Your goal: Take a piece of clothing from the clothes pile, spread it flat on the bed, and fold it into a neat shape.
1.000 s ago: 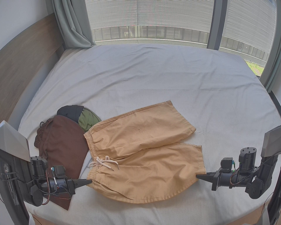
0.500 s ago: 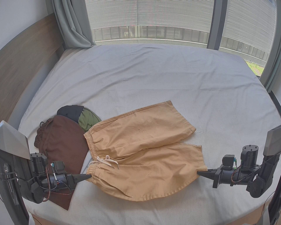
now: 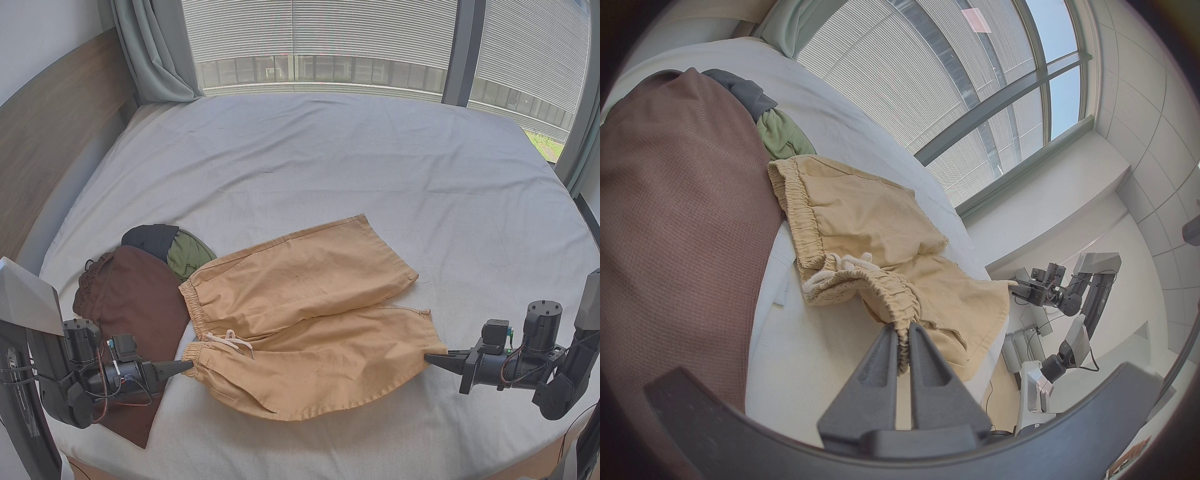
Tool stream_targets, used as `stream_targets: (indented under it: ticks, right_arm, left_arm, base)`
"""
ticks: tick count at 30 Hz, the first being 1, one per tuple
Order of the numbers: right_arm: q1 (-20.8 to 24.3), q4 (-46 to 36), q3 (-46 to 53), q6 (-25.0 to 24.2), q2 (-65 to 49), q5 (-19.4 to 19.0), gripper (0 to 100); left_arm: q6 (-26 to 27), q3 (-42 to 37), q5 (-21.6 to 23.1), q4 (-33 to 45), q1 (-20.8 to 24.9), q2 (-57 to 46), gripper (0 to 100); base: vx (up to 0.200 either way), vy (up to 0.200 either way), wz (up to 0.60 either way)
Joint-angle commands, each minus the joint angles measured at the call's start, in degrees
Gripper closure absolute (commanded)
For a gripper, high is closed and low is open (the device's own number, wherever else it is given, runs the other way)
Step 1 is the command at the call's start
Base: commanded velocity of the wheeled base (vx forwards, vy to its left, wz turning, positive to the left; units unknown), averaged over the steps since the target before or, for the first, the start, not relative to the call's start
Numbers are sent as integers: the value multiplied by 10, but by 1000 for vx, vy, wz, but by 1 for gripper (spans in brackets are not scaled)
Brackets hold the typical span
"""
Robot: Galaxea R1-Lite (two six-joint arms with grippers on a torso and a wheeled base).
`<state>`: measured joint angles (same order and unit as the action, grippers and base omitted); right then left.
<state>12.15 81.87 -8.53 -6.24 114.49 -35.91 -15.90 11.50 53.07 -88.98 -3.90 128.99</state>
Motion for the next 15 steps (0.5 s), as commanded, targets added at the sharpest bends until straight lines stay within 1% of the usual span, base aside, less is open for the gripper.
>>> stream_targets:
  ticks: [1, 7, 8, 11, 15]
  right_arm:
    - [0, 0, -1, -1, -20, 0, 100]
    - [1, 0, -6, -7, -32, 0, 100]
    - [1, 0, -9, -15, -43, 0, 100]
    - [1, 0, -14, -20, -51, 0, 100]
    - [2, 0, -24, -31, -59, 0, 100]
  left_arm:
    - [-2, 10, -4, -1, -3, -1, 100]
    - [-8, 15, -5, -1, -7, -11, 100]
    - [-28, 19, -5, -1, -8, -23, 100]
    - [-43, 20, -9, -1, -8, -33, 100]
    - [-48, 24, -10, -1, -8, -42, 100]
  base:
    - [0, 0, 0]
    - [0, 0, 0]
    - [0, 0, 0]
    - [0, 0, 0]
    - [0, 0, 0]
